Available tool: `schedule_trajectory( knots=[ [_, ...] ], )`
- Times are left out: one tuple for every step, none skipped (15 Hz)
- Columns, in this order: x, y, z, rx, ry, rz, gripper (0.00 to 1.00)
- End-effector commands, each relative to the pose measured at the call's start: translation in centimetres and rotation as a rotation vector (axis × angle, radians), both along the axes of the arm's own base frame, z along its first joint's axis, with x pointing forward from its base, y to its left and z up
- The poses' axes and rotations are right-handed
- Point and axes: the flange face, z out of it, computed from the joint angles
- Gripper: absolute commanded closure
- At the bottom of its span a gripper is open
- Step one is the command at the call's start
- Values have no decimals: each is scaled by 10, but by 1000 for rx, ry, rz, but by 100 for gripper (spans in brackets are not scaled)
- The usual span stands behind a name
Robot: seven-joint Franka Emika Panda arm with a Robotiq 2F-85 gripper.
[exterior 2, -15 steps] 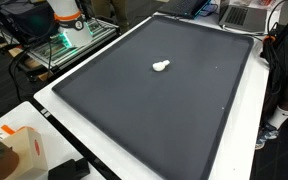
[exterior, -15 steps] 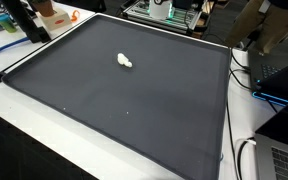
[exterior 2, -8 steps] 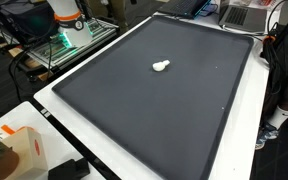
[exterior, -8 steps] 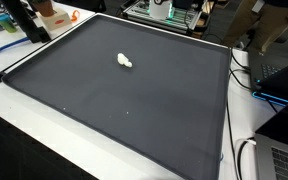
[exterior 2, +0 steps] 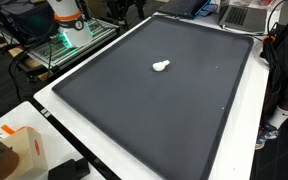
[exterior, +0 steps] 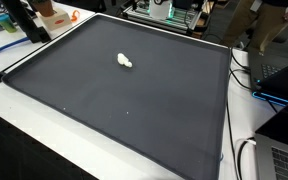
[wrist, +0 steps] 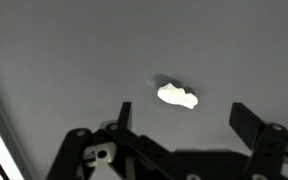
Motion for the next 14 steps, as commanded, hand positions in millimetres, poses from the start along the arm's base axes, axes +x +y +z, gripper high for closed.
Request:
schedule_trajectory(
  knots=[
    [5,5,-7,32,3,-26,0],
    [7,11,-16,45,-8,-57,0],
    [8,15,-21,51,-31,-87,0],
    [8,21,-27,58,-52,-115,0],
    [9,27,-34,59,-75,-138,0],
    [10,33,-41,54,-107,-158,0],
    [10,39,-48,51,-130,-174,0],
    [10,43,-55,44,-157,-184,0],
    [10,46,-62,35,-193,-185,0],
    [9,48,-67,25,-216,-174,0],
    [7,45,-69,2,-235,-156,0],
    [5,40,-67,-24,-249,-135,0],
    [11,36,-62,-54,-262,-117,0],
    [10,39,-66,-54,-261,-103,0]
  ],
)
